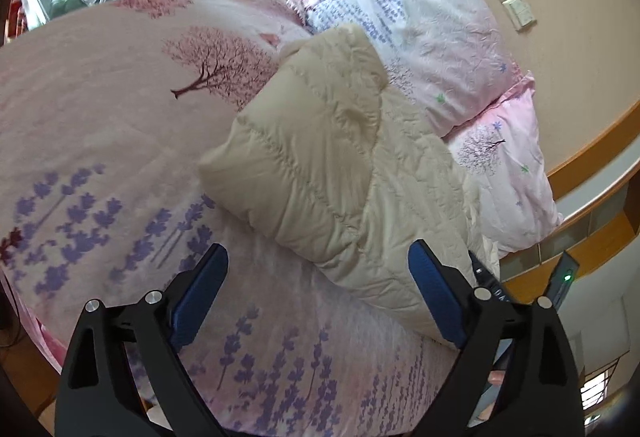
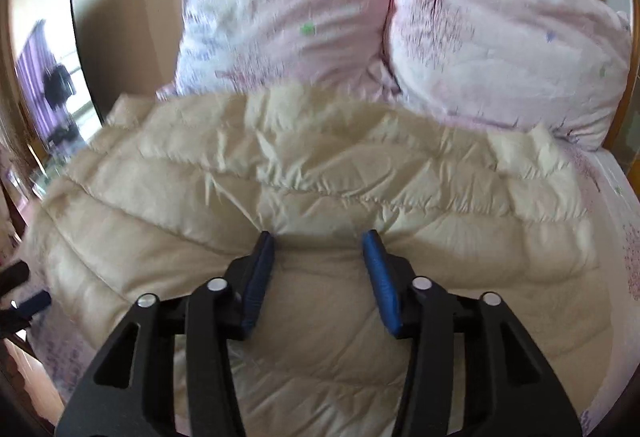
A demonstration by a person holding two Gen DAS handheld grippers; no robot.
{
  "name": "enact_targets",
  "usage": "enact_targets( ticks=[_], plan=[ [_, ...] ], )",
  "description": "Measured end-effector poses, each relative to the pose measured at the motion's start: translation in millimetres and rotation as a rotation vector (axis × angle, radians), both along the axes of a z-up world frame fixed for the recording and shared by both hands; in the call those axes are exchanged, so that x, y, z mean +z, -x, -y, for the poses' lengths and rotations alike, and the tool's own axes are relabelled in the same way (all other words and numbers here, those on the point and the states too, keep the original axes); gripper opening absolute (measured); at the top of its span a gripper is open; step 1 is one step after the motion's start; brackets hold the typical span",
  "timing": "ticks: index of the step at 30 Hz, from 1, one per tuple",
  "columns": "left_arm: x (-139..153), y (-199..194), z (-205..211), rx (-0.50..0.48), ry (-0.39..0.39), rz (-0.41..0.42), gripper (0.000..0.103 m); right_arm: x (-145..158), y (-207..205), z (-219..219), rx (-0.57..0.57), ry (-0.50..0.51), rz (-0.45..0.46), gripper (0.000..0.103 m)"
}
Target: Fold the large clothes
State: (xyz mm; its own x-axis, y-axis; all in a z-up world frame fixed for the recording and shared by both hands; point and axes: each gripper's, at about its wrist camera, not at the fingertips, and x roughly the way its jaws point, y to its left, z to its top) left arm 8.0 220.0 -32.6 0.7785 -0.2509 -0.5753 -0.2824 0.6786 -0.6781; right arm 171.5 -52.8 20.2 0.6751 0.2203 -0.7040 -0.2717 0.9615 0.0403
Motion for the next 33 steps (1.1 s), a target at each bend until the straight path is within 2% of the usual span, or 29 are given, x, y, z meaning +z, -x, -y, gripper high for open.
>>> enact_targets(
  ticks=[2, 9, 17, 23, 27, 28, 30, 33],
  plan=[
    [0, -4, -1, 0.007, -0.008, -0.003, 0.093, -7, -3, -1, 0.000, 0.005, -0.016, 0.049],
    [-1, -25, -6, 0.037, 0.048, -0.013, 0.093, -15, -4, -11, 0.002, 0.055, -0.033, 0.050],
    [-1, -42, -6, 0.099, 0.069, -0.017, 0.092, -17, -5, -11, 0.000, 0.048, -0.041, 0.051],
    [-5, -50, -11, 0.157, 0.096, -0.015, 0.073, -17, -4, -11, 0.003, 0.050, -0.042, 0.052],
    [-7, -55, -10, 0.151, 0.124, -0.004, 0.048, -18, -5, -11, 0.005, 0.056, -0.042, 0.052],
    [-5, -56, -8, 0.145, 0.114, 0.004, 0.041, -19, -5, -11, 0.006, 0.060, -0.042, 0.052],
    [7, -55, -3, 0.128, 0.069, 0.039, 0.033, -19, -5, -12, 0.007, 0.066, -0.042, 0.053],
    [31, -53, 5, 0.103, 0.012, 0.109, 0.030, -20, -5, -13, 0.009, 0.082, -0.041, 0.053]
  ],
)
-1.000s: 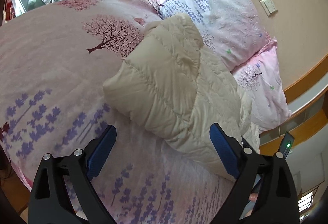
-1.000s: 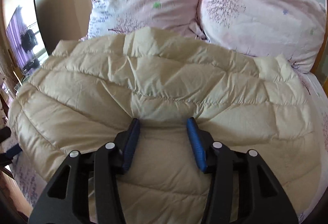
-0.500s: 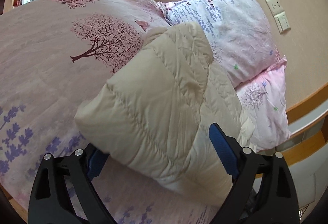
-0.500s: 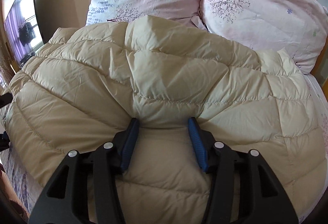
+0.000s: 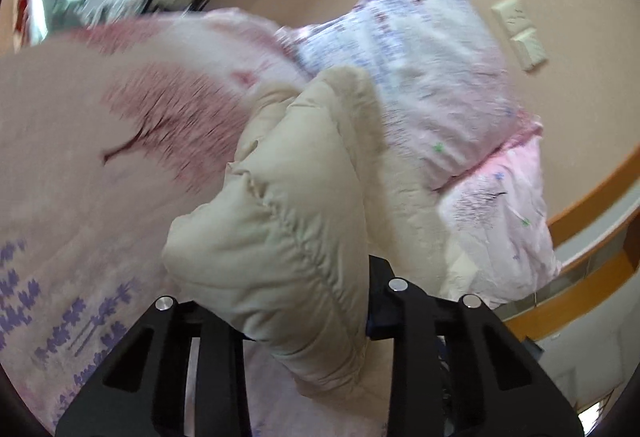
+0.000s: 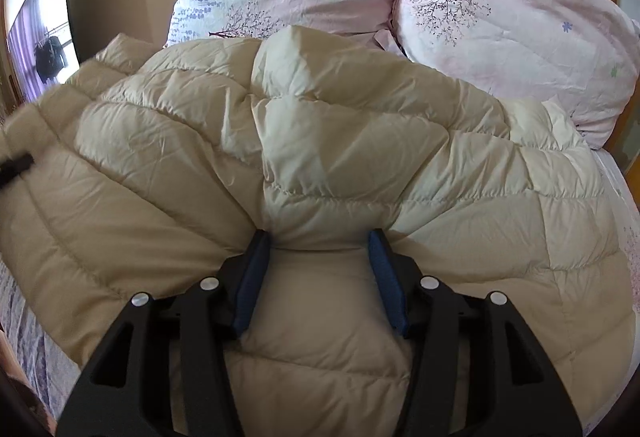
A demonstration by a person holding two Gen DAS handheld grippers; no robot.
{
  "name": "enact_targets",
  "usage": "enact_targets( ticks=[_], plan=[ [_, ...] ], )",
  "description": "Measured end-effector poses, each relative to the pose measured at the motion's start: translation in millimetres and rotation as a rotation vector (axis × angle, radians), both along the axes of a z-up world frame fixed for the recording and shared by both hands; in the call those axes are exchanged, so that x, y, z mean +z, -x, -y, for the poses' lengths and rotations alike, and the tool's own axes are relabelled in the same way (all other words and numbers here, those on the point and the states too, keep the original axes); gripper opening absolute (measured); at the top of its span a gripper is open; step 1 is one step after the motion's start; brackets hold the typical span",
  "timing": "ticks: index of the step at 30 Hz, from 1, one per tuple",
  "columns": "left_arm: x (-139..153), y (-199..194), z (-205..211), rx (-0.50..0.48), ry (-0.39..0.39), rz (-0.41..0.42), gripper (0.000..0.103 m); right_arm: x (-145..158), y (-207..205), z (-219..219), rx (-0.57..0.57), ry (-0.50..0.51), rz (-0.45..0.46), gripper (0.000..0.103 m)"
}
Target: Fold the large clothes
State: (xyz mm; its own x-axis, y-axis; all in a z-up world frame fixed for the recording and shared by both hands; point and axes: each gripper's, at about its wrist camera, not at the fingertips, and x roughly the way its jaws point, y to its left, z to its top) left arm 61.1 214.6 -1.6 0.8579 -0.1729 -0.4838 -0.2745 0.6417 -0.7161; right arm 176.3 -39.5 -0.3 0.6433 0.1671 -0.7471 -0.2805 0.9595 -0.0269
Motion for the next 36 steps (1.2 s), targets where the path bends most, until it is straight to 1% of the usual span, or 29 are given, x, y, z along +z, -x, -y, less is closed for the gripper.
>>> enact_targets(
  ticks=[4, 8, 12, 17, 22, 25, 26, 28, 30, 32, 34, 36],
  plan=[
    [28, 3, 15, -0.043, -0.053, 0.086, 0.030, 1, 2, -1, 0.000, 0.024, 0.002, 0.053],
    [54, 3, 37, -0.115, -0.093, 0.175, 0.030, 1, 2, -3, 0.000, 0.052, 0.005, 0.054],
    [74, -1, 60, -0.211, -0.103, 0.253, 0.030, 3, 3, -2, 0.001, 0.053, 0.002, 0.054],
    [87, -11, 94, -0.338, -0.099, 0.319, 0.030, 6, 1, 6, 0.008, 0.026, -0.008, 0.055],
    [92, -20, 125, -0.446, -0.112, 0.349, 0.030, 9, -1, 14, 0.037, -0.008, -0.014, 0.055],
    [92, -23, 137, -0.473, -0.124, 0.349, 0.030, 16, 4, 25, 0.076, -0.011, -0.011, 0.056],
    [92, -24, 140, -0.480, -0.124, 0.348, 0.030, 20, 7, 31, 0.083, -0.016, -0.003, 0.058],
    [89, -27, 145, -0.498, -0.123, 0.347, 0.030, 31, 19, 51, 0.075, -0.013, 0.048, 0.063],
    [88, -30, 150, -0.514, -0.123, 0.345, 0.030, 37, 27, 67, 0.058, 0.002, 0.080, 0.065],
    [86, -32, 156, -0.530, -0.120, 0.344, 0.030, 37, 29, 84, 0.033, 0.017, 0.062, 0.065],
    [86, -32, 162, -0.546, -0.121, 0.346, 0.030, 33, 25, 99, 0.000, -0.002, 0.024, 0.065],
    [85, -34, 169, -0.568, -0.125, 0.347, 0.030, 27, 19, 108, -0.005, -0.034, -0.003, 0.065]
  ],
)
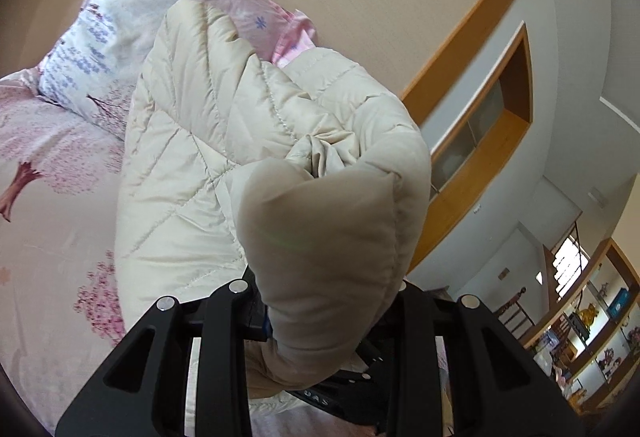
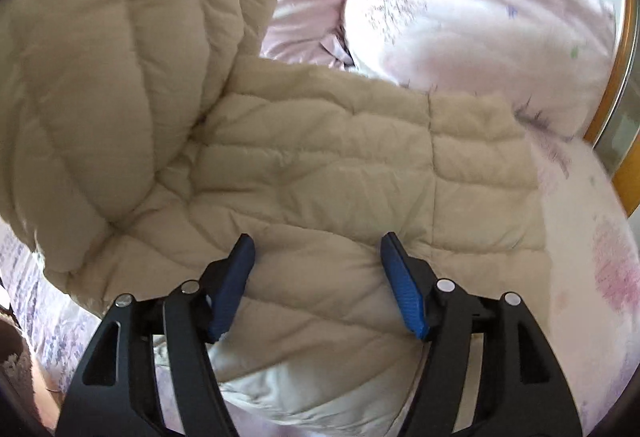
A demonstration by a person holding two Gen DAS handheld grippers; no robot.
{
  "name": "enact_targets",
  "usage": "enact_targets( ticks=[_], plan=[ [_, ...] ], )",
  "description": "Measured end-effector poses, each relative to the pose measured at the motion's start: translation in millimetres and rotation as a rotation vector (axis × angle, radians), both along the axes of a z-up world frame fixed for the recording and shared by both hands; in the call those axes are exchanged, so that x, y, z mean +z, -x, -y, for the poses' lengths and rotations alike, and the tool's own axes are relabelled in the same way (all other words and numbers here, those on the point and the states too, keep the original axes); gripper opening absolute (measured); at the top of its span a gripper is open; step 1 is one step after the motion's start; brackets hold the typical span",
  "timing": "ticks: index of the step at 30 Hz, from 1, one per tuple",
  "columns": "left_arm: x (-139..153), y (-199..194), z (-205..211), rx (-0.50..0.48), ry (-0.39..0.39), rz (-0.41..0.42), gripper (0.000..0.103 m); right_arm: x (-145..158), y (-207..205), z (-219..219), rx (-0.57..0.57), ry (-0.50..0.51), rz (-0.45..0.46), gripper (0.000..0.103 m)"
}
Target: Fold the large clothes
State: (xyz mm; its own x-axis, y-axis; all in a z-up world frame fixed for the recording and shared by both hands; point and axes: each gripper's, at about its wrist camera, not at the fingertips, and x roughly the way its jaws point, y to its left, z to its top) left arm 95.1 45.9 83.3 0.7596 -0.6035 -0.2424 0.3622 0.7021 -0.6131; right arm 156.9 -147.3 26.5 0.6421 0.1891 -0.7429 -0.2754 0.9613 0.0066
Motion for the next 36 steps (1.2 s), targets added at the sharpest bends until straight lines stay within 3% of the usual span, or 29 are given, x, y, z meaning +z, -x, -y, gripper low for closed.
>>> enact_targets(
  ticks=[4, 9, 17, 20, 24, 27, 31, 36],
  plan=[
    [-6, -7, 21, -0.073, -0.013, -0.017, 0.030, -13, -14, 9, -0.002, -0.071, -0.048, 0.069],
    [-30, -30, 46, -0.206, 0.035, -0.127, 0.030, -19, -21, 24, 0.024, -0.163, -0.058, 0.070],
    [-49, -52, 74, -0.257, -0.025, -0.193, 0.030, -6, 8, 73, 0.052, -0.226, 0.000, 0.072],
    [-46, -47, 85, -0.250, -0.090, -0.179, 0.030, 1, 16, 107, 0.003, -0.233, 0.013, 0.072],
    [-48, -42, 104, -0.254, -0.211, -0.155, 0.034, 7, 13, 166, -0.155, -0.313, 0.010, 0.072],
    [-50, -36, 123, -0.262, -0.317, -0.122, 0.041, 13, 5, 208, -0.246, -0.491, -0.001, 0.072],
    [-52, -28, 146, -0.270, -0.471, -0.046, 0.059, 32, -5, 225, -0.192, -0.667, 0.016, 0.072],
    [-64, -18, 176, -0.285, -0.623, 0.002, 0.064, 57, -32, 198, -0.053, -0.670, -0.004, 0.072]
  ],
)
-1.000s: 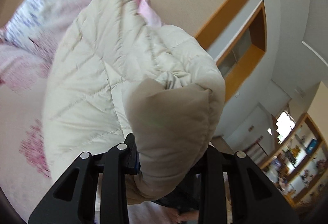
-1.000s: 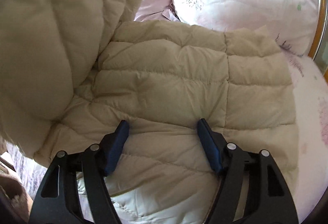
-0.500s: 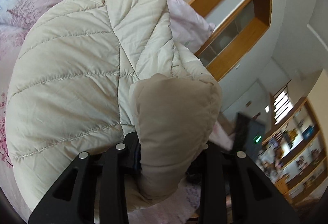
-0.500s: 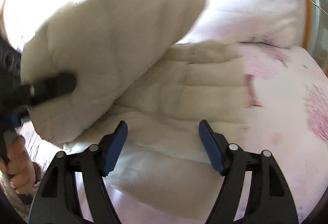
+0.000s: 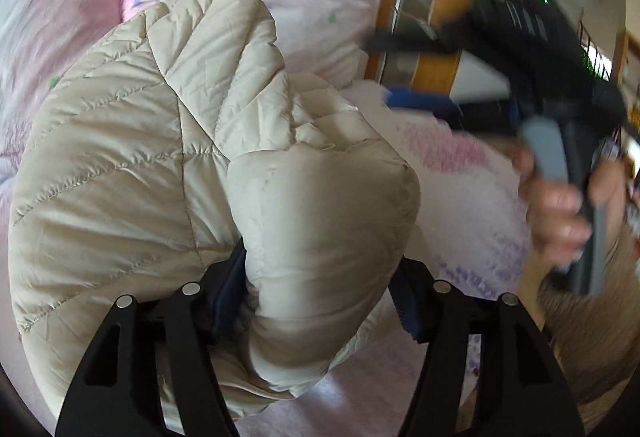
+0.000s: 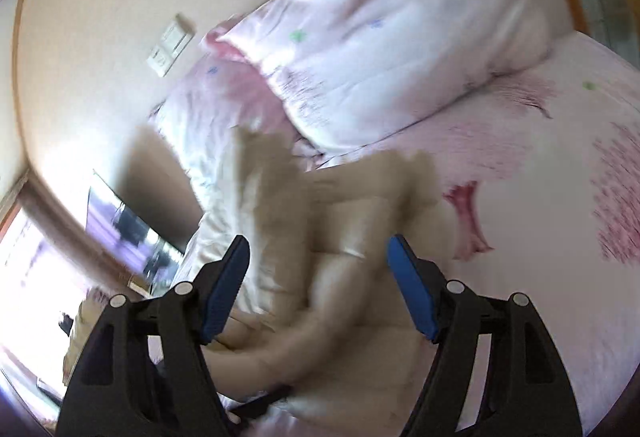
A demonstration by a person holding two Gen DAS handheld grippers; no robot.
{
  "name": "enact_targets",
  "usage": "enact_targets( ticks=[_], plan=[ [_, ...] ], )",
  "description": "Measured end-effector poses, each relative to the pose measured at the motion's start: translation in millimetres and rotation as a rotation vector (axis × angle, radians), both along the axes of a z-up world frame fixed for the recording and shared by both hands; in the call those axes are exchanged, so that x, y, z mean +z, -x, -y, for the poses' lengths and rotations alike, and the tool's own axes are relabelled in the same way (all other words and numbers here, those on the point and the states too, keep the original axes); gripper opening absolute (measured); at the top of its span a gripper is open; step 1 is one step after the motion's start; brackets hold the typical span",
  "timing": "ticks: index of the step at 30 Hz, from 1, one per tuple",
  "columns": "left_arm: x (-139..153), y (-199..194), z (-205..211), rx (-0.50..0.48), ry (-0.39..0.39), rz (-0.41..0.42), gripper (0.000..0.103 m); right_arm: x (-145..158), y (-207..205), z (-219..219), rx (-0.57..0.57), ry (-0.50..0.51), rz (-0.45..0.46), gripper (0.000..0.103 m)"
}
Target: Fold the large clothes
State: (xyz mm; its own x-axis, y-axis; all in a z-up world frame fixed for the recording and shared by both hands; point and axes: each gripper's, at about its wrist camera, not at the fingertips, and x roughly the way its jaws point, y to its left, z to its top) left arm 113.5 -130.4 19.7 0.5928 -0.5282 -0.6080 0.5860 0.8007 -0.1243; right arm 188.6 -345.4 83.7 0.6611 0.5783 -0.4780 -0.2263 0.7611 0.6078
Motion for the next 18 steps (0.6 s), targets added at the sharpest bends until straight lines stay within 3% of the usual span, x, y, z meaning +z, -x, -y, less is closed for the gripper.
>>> enact_targets(
  ticks=[7, 9, 10, 11, 14, 18],
  plan=[
    [-7, -4, 13, -0.025, -0.068, 0.010, 0.068, 4, -28, -48, 0.077, 0.063, -0.083, 0.069],
    [-9, -6, 17, -0.031, -0.071, 0.009, 0.071, 1, -33, -51, 0.063, 0.080, -0.104, 0.058],
    [-9, -6, 18, -0.031, -0.072, 0.009, 0.072, -1, -37, -52, 0.063, 0.079, -0.115, 0.032],
    [-8, -10, 18, -0.032, -0.074, 0.011, 0.073, -7, -41, -53, 0.073, 0.065, -0.132, 0.020],
    [-3, -7, 17, -0.039, -0.066, 0.017, 0.077, -13, -41, -48, 0.055, 0.062, -0.138, 0.013],
    [23, -3, -8, -0.082, 0.021, -0.029, 0.078, -15, -43, -44, 0.046, 0.071, -0.154, 0.013]
  ],
)
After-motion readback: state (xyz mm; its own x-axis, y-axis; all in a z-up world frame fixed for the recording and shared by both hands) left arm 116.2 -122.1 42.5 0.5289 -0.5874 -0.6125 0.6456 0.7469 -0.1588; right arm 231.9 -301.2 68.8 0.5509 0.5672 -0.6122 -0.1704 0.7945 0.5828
